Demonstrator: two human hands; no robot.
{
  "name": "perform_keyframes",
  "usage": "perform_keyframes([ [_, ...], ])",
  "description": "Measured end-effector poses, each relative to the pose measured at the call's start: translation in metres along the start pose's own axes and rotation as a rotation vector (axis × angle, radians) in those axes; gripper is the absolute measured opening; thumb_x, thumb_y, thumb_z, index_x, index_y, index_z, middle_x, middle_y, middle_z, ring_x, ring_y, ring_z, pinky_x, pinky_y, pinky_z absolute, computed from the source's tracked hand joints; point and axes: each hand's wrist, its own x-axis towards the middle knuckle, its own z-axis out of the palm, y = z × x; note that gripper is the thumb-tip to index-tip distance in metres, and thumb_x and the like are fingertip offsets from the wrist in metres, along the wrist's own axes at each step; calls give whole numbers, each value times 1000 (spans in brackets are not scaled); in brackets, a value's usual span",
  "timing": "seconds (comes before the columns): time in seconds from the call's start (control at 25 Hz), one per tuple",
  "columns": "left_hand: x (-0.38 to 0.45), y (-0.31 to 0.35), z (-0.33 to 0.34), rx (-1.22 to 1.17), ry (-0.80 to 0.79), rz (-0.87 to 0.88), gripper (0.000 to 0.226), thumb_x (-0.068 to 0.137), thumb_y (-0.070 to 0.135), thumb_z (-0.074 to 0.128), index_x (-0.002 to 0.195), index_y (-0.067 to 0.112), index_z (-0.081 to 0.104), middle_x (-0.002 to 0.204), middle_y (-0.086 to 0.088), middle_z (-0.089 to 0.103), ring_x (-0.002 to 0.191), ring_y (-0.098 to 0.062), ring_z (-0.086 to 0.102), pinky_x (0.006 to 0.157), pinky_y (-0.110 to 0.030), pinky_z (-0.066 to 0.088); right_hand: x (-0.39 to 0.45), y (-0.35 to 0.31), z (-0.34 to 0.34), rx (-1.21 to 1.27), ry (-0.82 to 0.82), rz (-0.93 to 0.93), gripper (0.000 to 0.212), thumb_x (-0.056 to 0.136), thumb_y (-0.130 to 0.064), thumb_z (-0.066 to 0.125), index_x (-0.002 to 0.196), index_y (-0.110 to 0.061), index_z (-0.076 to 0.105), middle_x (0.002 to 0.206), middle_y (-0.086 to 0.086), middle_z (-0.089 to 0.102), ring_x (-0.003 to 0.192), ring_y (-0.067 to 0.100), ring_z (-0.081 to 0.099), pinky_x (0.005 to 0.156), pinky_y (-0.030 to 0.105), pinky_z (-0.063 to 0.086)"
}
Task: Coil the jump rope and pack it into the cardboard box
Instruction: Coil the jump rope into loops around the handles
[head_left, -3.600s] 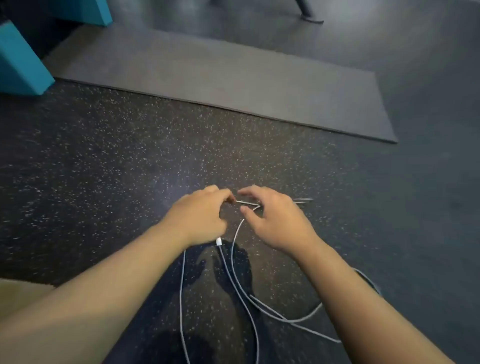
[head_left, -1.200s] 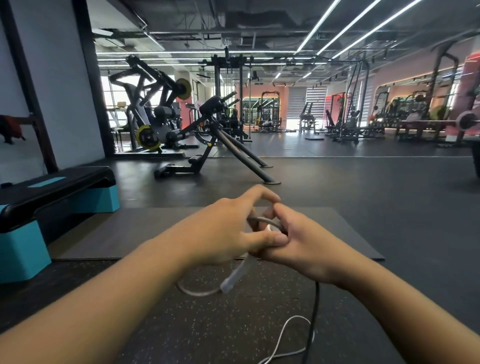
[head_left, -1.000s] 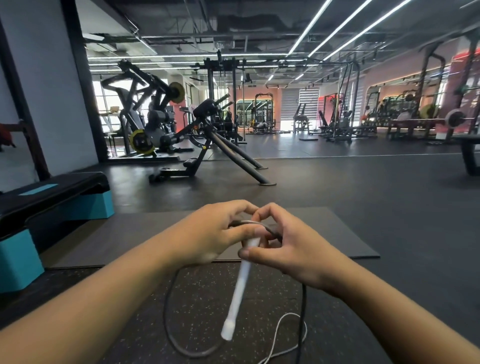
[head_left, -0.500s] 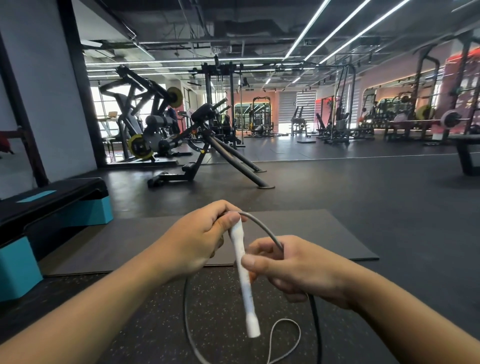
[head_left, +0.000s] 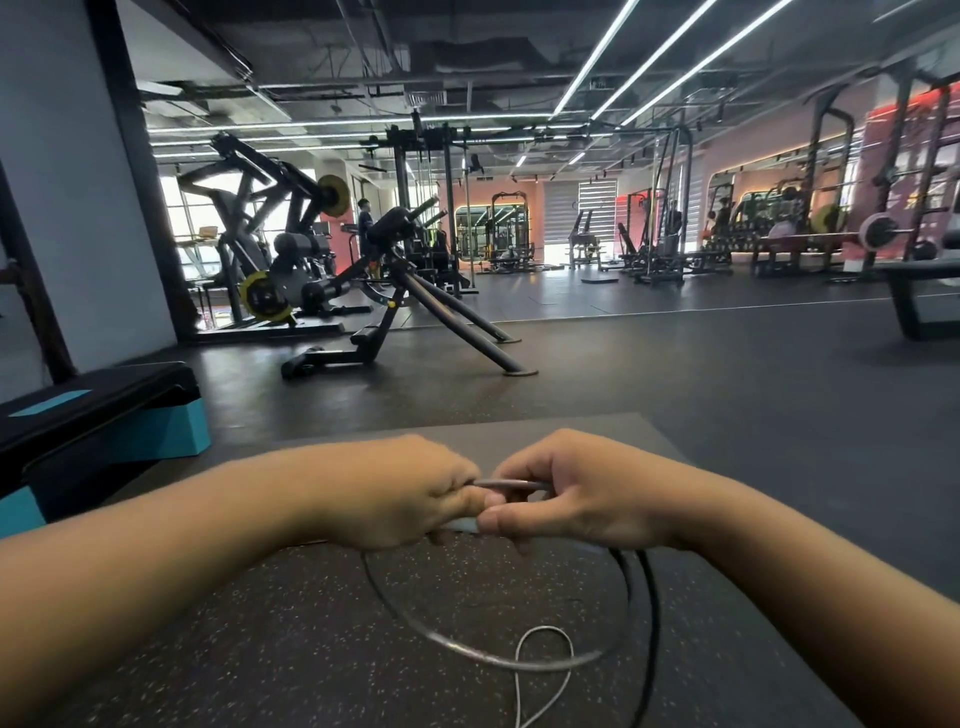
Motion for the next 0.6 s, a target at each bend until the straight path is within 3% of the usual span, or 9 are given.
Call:
perform_keyframes([
  [0.16, -9, -11, 4, -68, 40, 70, 53, 90, 64, 31, 91, 25, 66, 72, 10, 59, 64, 0, 53, 63, -14, 40, -7, 5, -11, -38, -5, 71, 48, 87, -53, 73, 85, -6, 75, 63, 3, 51, 59, 12, 40, 58, 31, 30],
  [0.24, -15, -18, -2, -81, 68, 59, 49, 88, 67, 33, 81, 28, 62, 66, 12, 56, 61, -1, 51, 59, -14, 39, -12, 10, -18, 14, -12, 147, 51, 89, -59, 67, 78, -10, 76, 60, -4, 63, 61, 14, 44, 63, 33, 37],
  [0.36, -19, -24, -3, -18, 77, 53, 46, 83, 72, 39, 78, 29, 56, 67, 9, 56, 63, -5, 50, 56, -16, 36, -14, 22, -28, 184, 0, 184, 52, 90, -53, 70, 81, -2, 72, 74, 3, 78, 70, 15, 60, 75, 34, 49],
  [0.48, -31, -39, -2, 4, 56, 13, 45, 84, 73, 44, 79, 30, 57, 70, 7, 58, 65, -6, 52, 58, -18, 37, -19, 40, -26, 234, -22, 200, 38, 94, -40, 71, 72, -11, 60, 58, 3, 64, 57, 17, 58, 70, 35, 47],
  [0.6, -55, -67, -2, -158, 114, -95, 53, 86, 76, 41, 76, 27, 58, 65, 6, 55, 56, -3, 49, 57, -17, 41, -32, 62, -30, 301, 40, 292, 45, 91, -43, 74, 67, -15, 49, 54, 9, 40, 44, 21, 42, 64, 36, 52],
])
